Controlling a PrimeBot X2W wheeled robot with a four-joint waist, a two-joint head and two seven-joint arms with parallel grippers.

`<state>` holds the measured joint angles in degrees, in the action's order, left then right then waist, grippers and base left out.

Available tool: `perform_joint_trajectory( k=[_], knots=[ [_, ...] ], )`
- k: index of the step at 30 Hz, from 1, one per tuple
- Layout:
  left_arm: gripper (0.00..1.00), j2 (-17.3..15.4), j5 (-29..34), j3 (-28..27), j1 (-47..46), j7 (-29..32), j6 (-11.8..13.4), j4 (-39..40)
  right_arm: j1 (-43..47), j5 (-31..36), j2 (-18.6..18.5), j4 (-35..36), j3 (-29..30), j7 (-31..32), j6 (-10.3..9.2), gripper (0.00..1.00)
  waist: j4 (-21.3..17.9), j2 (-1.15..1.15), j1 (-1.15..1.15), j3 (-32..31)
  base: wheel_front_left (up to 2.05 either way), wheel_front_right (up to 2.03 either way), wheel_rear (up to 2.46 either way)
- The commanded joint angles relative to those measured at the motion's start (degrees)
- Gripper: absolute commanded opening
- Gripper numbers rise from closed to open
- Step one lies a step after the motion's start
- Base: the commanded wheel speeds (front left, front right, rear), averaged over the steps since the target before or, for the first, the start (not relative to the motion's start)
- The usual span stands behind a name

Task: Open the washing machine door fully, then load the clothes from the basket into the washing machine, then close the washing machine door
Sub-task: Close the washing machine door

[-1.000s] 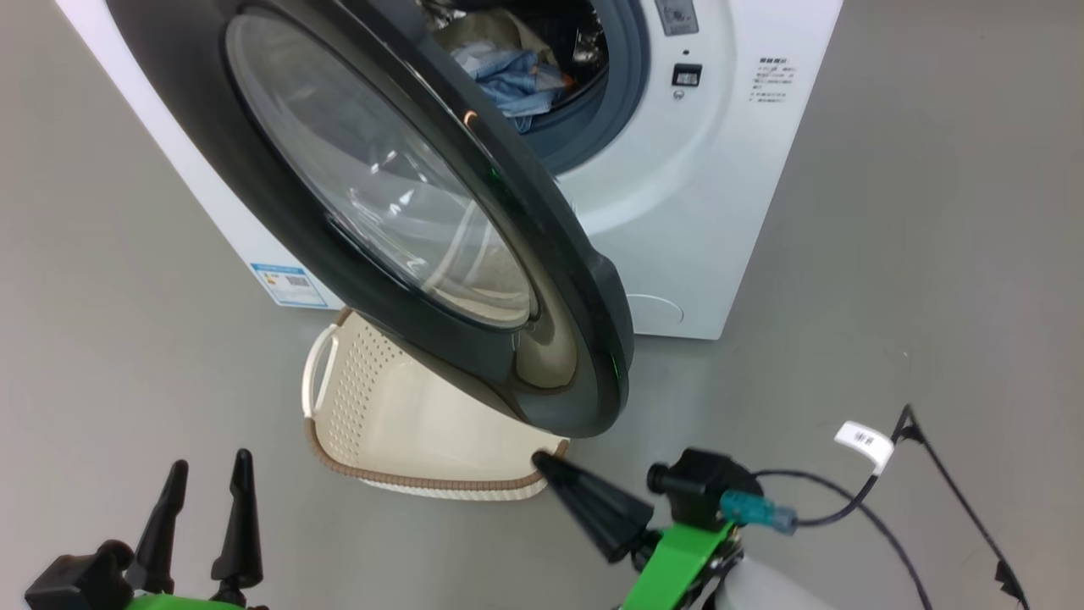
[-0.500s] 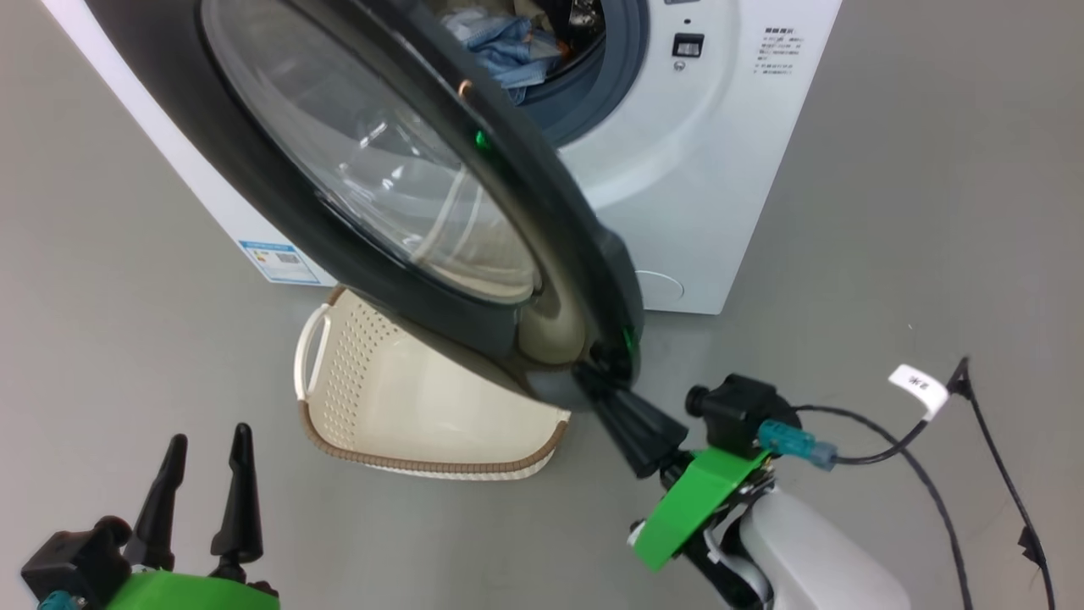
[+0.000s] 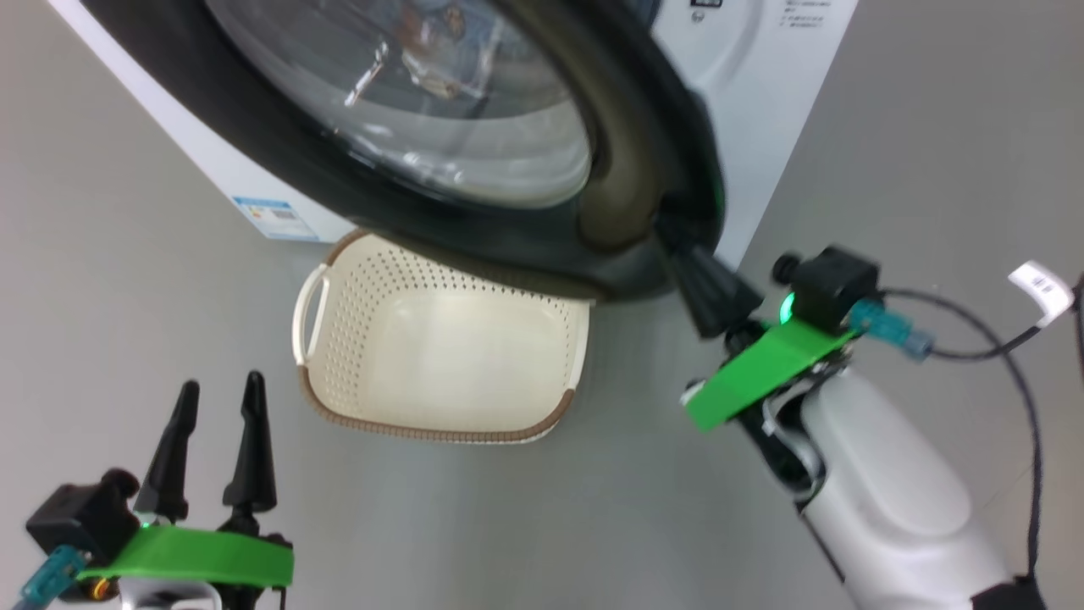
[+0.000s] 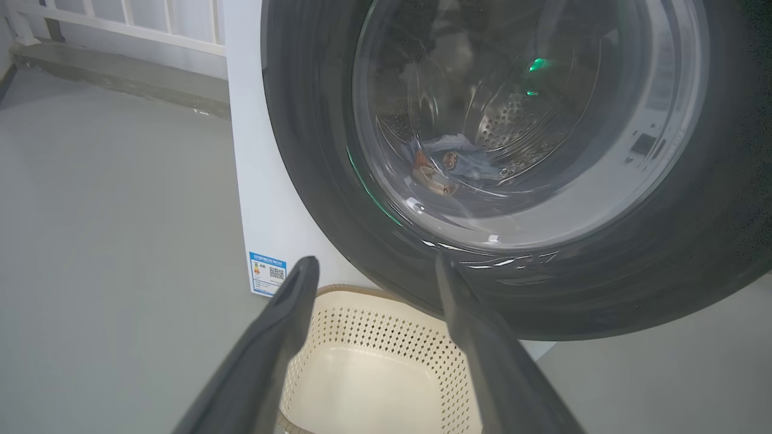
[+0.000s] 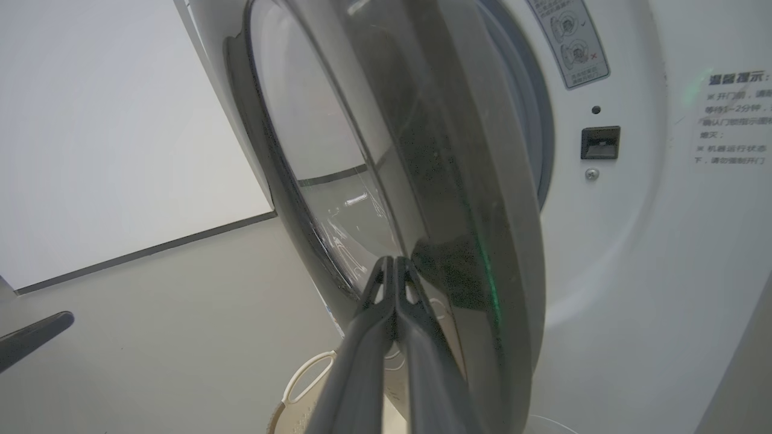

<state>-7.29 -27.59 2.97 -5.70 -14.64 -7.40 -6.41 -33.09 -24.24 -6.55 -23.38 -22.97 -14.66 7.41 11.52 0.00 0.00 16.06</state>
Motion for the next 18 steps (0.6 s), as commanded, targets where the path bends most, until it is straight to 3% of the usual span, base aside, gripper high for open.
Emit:
perform_joint_trajectory(
  k=[1,18],
  knots=[
    [1.0,-0.9,-0.7,-1.7,-2.3,-0.4,-0.1,1.7,-2.2,0.8,0.4,1.0,0.6,-0.3,0.08,0.0,0.9,0.0,0.0,1.7,0.0,0.0,0.0],
    [1.0,0.2,-1.8,1.0,-8.3,-0.4,-0.1,2.0,-16.8,4.1,-0.1,-4.4,12.7,-0.3,0.08,0.0,5.0,0.0,0.0,8.3,0.0,0.0,0.0]
  ],
)
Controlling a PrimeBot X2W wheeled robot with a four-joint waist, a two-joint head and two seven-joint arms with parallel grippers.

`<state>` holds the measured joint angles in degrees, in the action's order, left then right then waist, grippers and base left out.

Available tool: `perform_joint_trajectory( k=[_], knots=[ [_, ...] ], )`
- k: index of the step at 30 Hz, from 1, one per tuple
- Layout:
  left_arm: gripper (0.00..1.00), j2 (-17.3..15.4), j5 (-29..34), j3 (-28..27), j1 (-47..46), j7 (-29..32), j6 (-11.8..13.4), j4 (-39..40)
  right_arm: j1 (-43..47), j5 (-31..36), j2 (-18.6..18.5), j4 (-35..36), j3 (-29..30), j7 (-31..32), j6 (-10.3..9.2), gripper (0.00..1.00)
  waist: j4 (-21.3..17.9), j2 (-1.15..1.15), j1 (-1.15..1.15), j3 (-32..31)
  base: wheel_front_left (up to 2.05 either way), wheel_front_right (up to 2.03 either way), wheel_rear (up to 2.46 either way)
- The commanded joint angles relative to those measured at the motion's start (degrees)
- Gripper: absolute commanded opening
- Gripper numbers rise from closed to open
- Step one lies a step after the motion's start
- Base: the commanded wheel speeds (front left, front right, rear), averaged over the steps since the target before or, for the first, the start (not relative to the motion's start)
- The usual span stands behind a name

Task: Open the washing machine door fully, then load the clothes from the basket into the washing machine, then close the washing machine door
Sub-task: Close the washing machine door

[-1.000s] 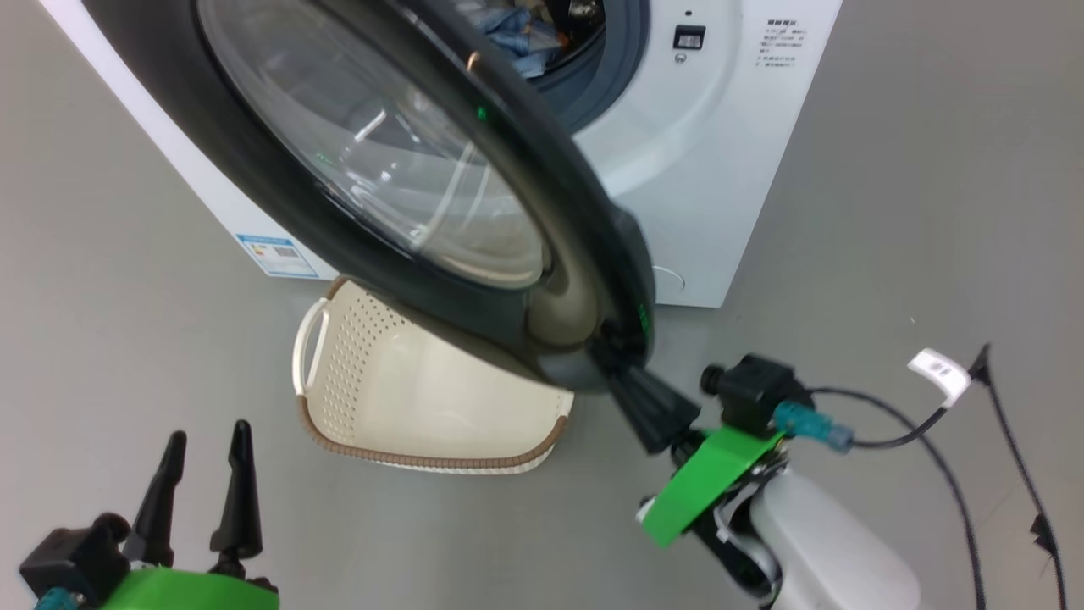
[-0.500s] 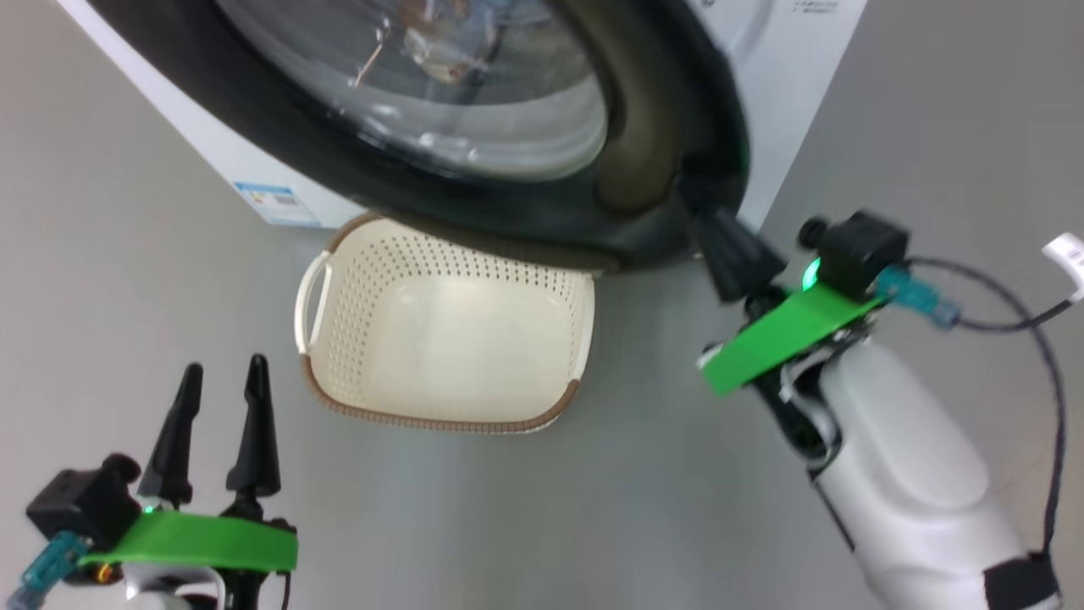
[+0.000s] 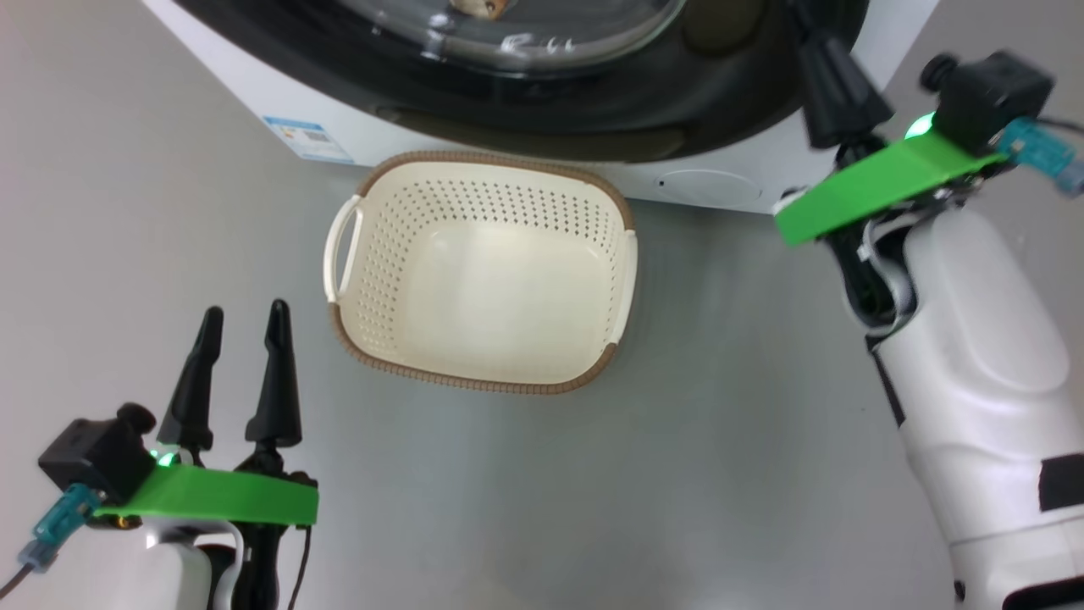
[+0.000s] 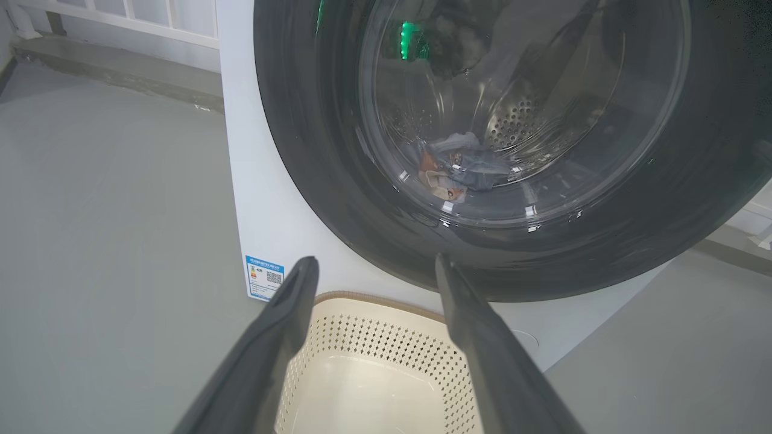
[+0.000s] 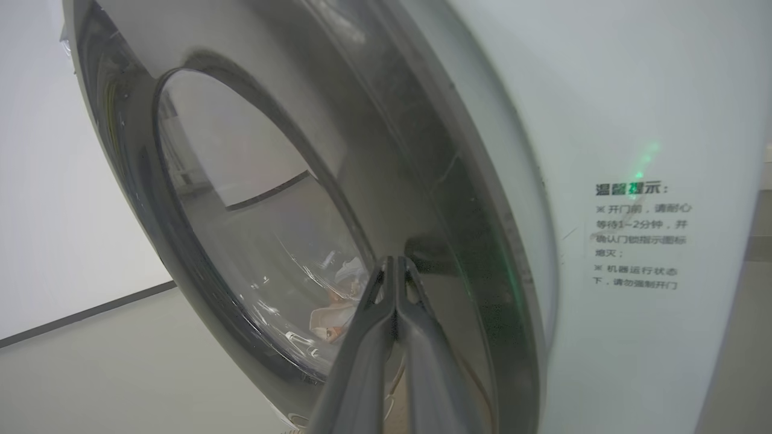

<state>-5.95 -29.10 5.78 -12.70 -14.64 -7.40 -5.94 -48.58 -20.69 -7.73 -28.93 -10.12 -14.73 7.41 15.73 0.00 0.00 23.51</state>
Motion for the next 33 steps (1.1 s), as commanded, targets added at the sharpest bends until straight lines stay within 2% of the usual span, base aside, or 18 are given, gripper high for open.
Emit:
perform_joint_trajectory(
  k=[1,12,20,33],
  knots=[
    [1.0,-1.1,-0.4,-1.8,-1.6,-0.4,-0.1,1.5,-2.1,0.8,1.1,0.8,0.5,-0.3,0.08,0.0,1.0,0.0,0.0,1.1,0.0,0.0,0.0],
    [1.0,-1.4,-0.4,-0.7,-2.5,-0.4,-0.1,1.2,-5.5,3.5,2.2,-1.1,6.3,-0.3,0.08,0.0,1.6,0.0,0.0,1.3,0.0,0.0,0.0],
    [1.0,-1.8,-0.5,-0.3,-2.6,-0.4,-0.1,0.9,-4.9,3.7,2.8,-1.8,5.9,-0.3,0.08,0.0,1.4,0.0,0.0,1.0,0.0,0.0,0.0],
    [1.0,-2.4,-0.3,-0.8,-2.0,-0.4,-0.1,0.0,-1.6,2.2,3.1,-1.7,1.4,-0.3,0.08,0.0,0.2,0.0,0.0,-0.9,0.0,0.0,0.0]
  ],
)
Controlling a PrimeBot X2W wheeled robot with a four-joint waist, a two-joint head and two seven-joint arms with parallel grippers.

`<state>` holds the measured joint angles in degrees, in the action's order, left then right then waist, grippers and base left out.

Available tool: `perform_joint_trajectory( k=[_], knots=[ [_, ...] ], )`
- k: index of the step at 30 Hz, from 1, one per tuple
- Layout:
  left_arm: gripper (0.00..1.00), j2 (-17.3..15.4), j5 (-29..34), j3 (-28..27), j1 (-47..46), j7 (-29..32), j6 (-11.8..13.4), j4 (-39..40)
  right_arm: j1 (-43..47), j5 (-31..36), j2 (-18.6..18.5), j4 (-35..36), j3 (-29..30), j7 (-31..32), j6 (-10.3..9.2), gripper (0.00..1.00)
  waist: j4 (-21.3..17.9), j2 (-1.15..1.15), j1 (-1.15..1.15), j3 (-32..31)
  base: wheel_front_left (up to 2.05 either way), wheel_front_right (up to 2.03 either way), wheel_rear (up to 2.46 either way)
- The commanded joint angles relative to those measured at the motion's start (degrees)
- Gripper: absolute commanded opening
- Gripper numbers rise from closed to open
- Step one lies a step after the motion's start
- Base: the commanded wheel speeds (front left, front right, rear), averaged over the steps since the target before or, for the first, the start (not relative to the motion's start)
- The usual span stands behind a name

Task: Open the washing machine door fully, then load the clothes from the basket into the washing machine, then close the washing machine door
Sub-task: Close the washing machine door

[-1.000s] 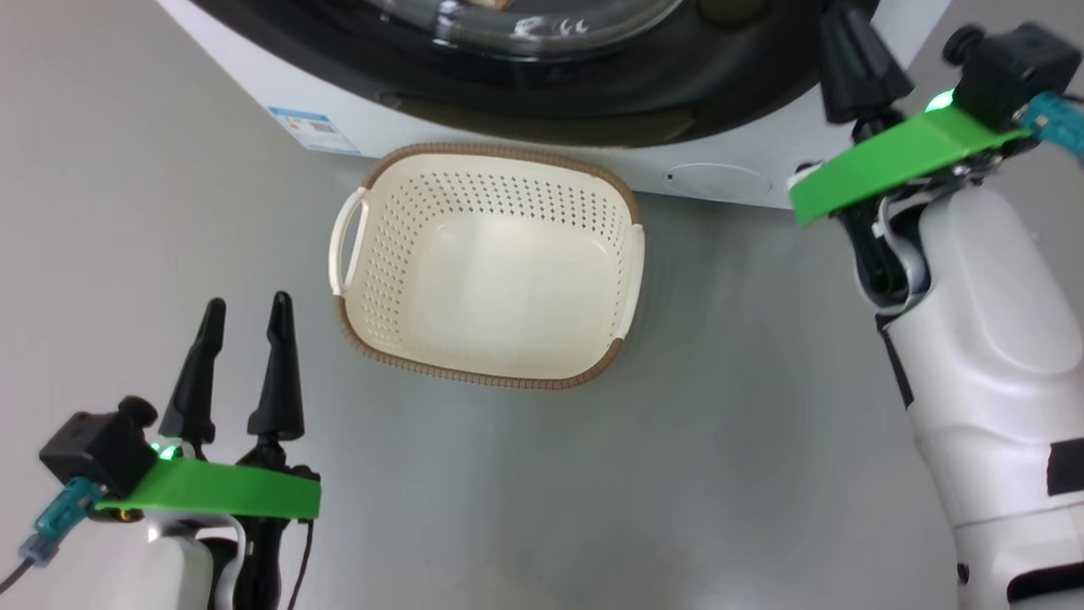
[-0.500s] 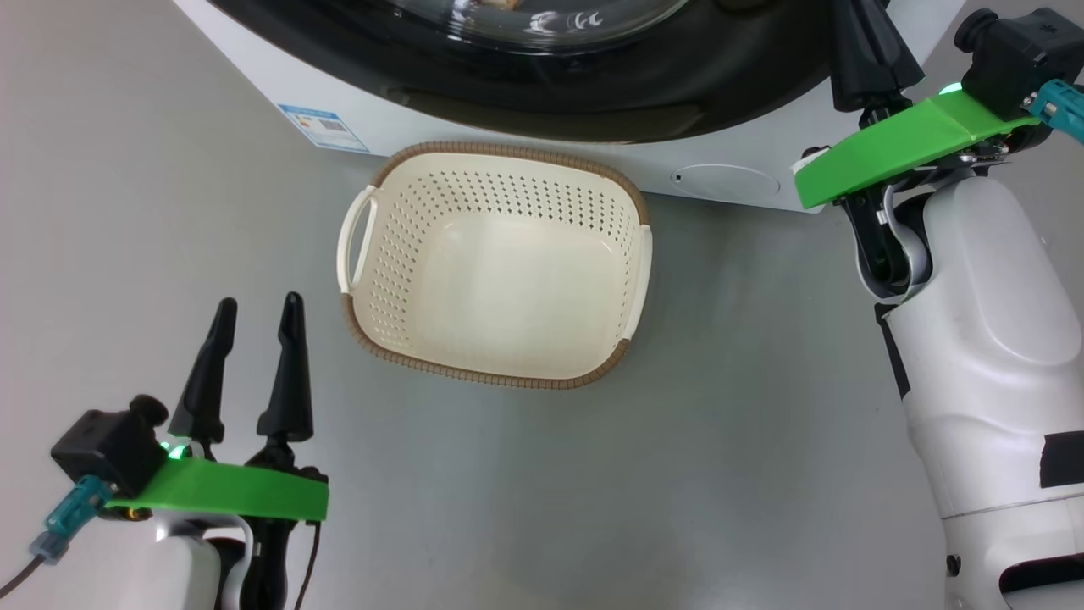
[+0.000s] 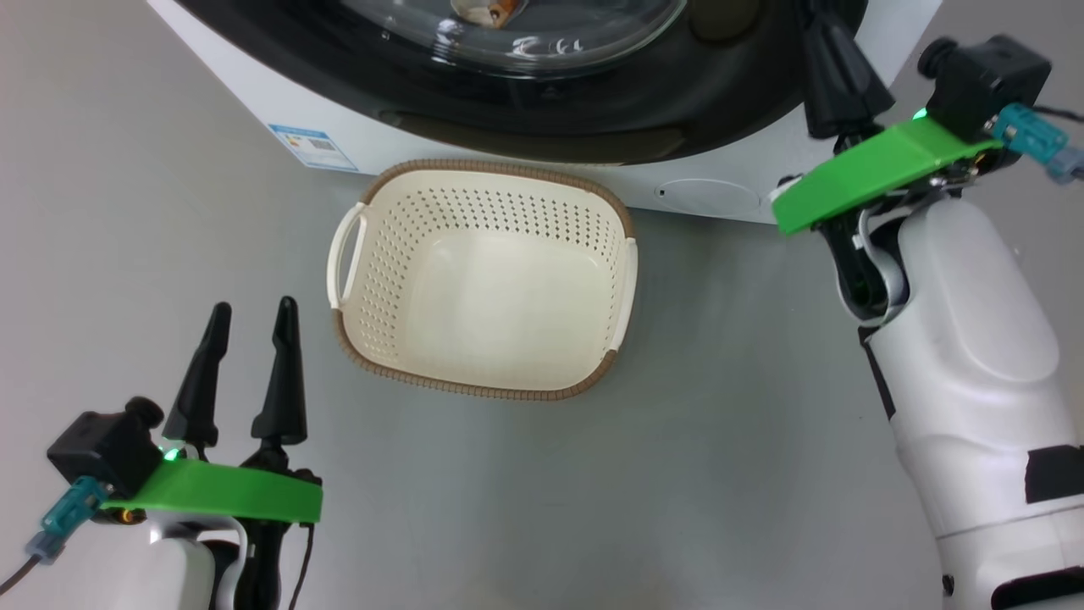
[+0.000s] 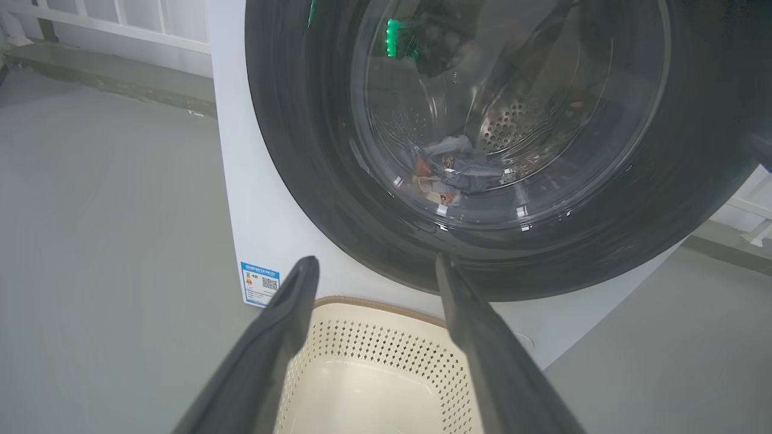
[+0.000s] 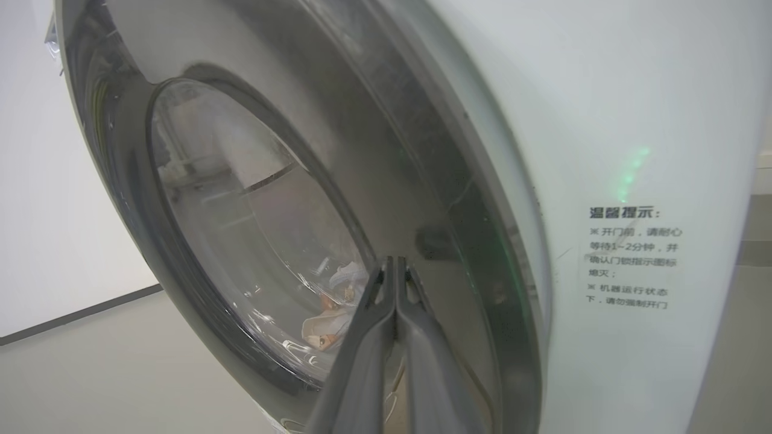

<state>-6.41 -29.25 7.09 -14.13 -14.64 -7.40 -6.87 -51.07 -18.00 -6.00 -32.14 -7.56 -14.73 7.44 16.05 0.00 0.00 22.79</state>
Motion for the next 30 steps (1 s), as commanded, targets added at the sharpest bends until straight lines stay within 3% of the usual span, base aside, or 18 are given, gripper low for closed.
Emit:
perform_joint_trajectory(
  k=[1,6,8,9,10,12,13,30],
  knots=[
    [1.0,-2.0,-0.1,-2.2,-0.5,-0.4,-0.1,0.9,1.2,-0.6,1.4,1.7,-1.4,-0.3,0.05,0.0,-0.3,0.0,0.0,-0.4,0.0,0.0,0.0],
    [1.0,-2.4,0.2,-2.8,0.4,-0.4,-0.1,0.4,3.8,-1.3,1.4,2.3,-3.7,-0.3,0.05,0.0,-1.3,0.0,0.0,-2.0,0.0,0.0,0.0],
    [1.0,-2.6,0.4,-3.1,0.8,-0.4,-0.1,0.2,5.1,-1.7,1.3,2.6,-4.7,-0.3,0.05,0.15,-1.9,0.0,0.0,-2.7,0.0,0.0,0.0],
    [1.0,-2.7,0.5,-3.2,1.0,-0.4,-0.1,0.0,5.9,-1.8,1.2,2.6,-5.2,-0.3,0.05,0.26,-2.2,0.0,0.0,-3.1,0.0,0.0,0.0],
    [1.0,-2.8,0.5,-3.4,1.2,-0.4,-0.1,-0.1,6.6,-1.8,1.0,2.7,-5.9,-0.3,0.05,0.45,-2.5,0.0,0.0,-3.5,0.0,0.0,0.0],
    [1.0,-3.2,0.7,-3.5,1.5,-0.4,-0.1,-0.5,8.2,-2.2,0.9,3.0,-6.8,-0.3,0.05,0.93,-3.1,0.0,0.0,-4.3,0.0,0.0,0.0],
    [1.0,-3.4,0.9,-3.5,1.6,-0.4,-0.1,-0.6,9.0,-2.3,0.7,3.1,-7.1,-0.3,0.05,1.0,-3.5,0.0,0.0,-4.7,0.0,0.0,0.0],
    [1.0,-6.8,2.0,-6.0,4.1,-0.4,-0.1,-3.5,22.3,-3.6,-1.9,4.8,-6.7,-0.3,0.05,1.0,-12.0,0.0,0.0,-10.0,0.0,0.0,0.0]
  ],
)
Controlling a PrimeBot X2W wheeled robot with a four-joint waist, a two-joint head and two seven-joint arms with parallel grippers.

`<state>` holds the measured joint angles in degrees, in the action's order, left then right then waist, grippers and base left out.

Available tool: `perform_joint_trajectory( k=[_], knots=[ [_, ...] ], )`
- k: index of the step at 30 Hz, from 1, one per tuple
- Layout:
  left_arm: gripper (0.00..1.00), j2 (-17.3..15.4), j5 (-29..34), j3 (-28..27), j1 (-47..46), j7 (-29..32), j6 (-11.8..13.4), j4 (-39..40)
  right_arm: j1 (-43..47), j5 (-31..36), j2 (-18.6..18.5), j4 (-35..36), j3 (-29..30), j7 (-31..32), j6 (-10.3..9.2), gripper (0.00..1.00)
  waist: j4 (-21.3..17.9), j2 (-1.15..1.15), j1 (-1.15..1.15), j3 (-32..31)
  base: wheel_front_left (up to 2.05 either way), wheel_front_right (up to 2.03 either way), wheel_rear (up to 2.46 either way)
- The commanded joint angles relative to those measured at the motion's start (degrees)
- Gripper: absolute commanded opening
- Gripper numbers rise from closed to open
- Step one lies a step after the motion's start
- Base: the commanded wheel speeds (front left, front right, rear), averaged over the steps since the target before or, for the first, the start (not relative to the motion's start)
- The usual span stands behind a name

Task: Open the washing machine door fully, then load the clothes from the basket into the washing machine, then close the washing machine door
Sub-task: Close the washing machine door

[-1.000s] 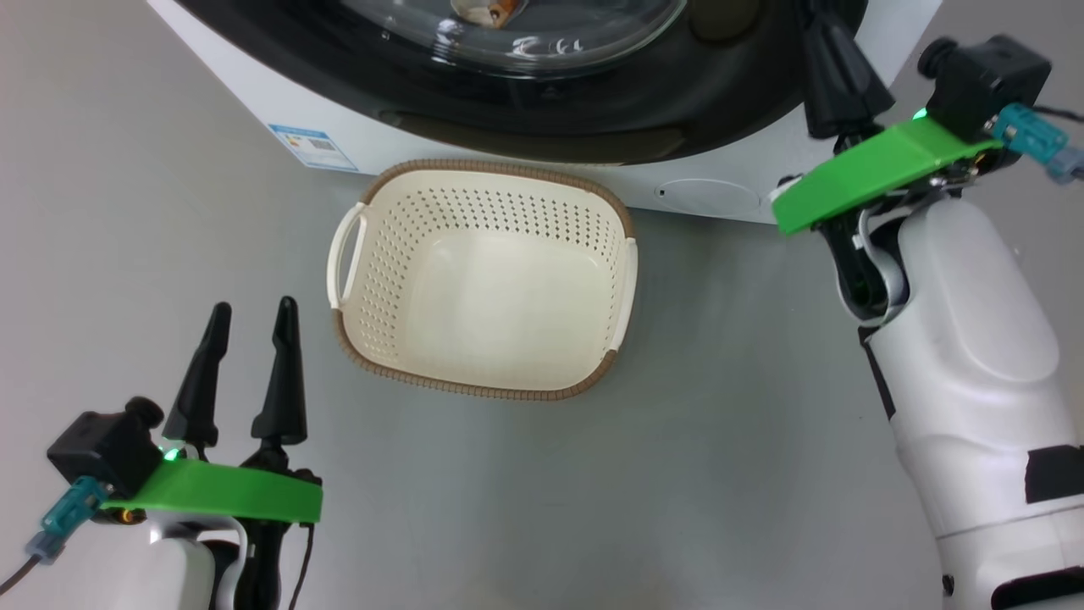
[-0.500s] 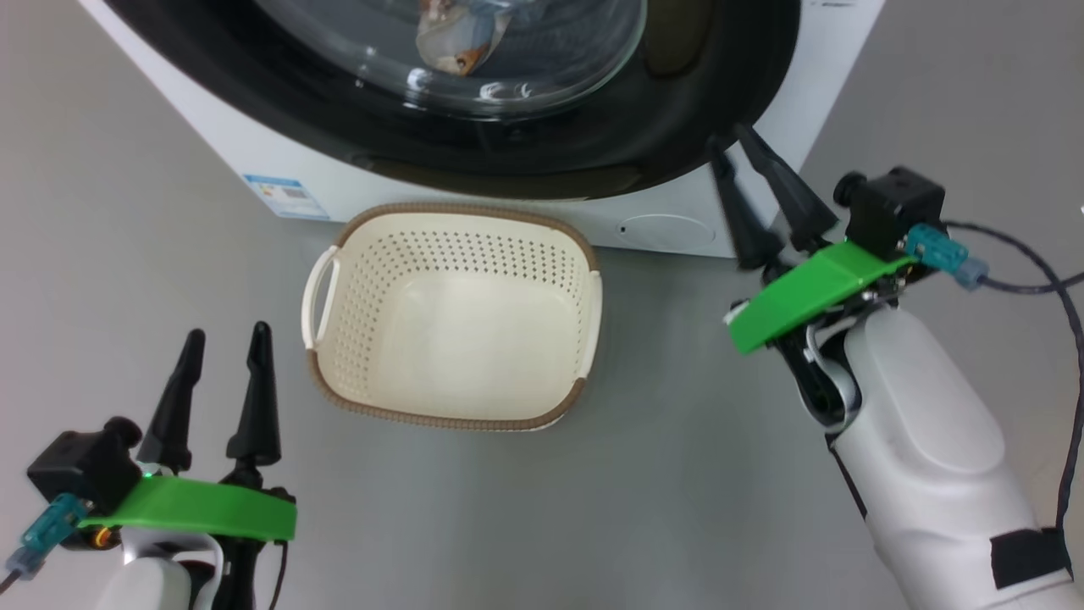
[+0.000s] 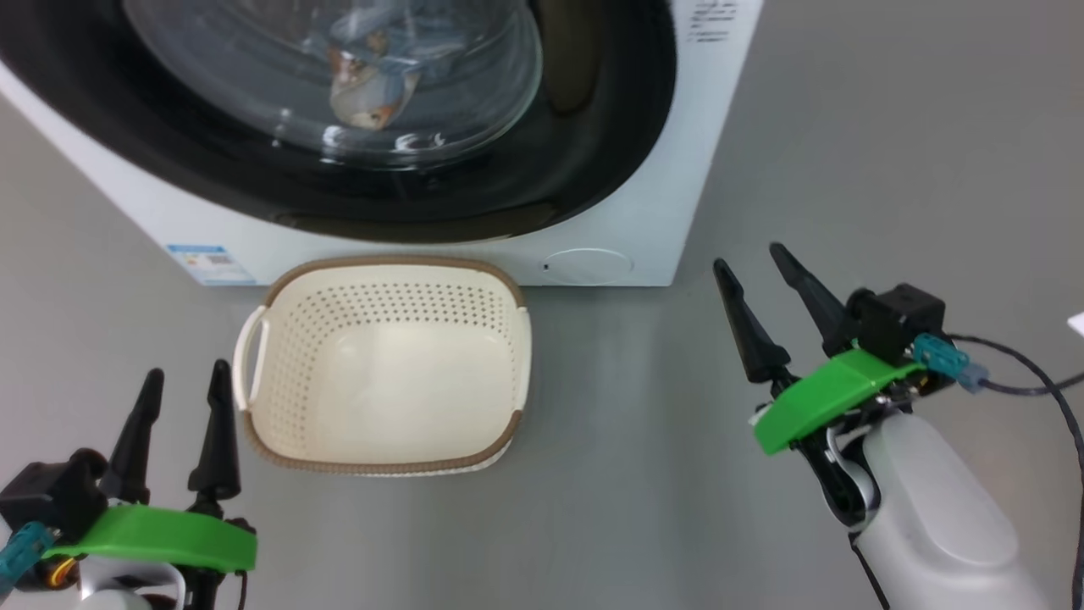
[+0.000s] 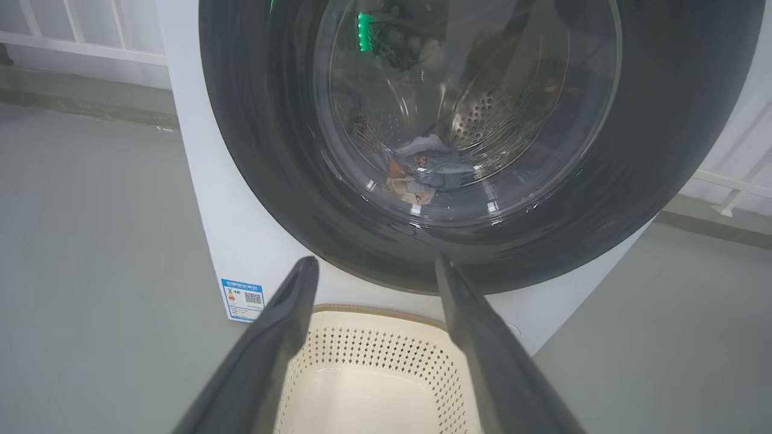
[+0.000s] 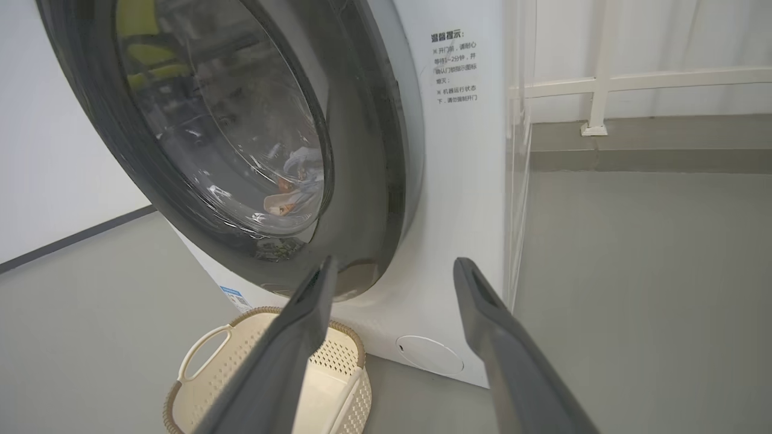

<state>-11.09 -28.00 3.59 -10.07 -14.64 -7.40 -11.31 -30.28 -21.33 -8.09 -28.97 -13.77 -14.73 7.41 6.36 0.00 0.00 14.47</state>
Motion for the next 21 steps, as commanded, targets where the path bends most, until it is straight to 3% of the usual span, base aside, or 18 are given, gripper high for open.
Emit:
perform_joint_trajectory(
  k=[1,21],
  knots=[
    [1.0,-2.3,0.8,-2.7,0.2,-0.4,-0.1,0.8,2.2,-0.4,-0.1,1.7,-0.1,-0.3,0.08,1.0,-2.8,0.0,0.0,-1.8,0.0,0.0,0.0],
    [1.0,-3.5,1.8,-6.1,3.7,-0.4,-0.1,-1.7,12.3,-0.6,-2.6,4.3,7.0,-0.3,0.08,1.0,-8.6,0.0,0.0,-5.6,0.0,0.0,0.0]
  ],
)
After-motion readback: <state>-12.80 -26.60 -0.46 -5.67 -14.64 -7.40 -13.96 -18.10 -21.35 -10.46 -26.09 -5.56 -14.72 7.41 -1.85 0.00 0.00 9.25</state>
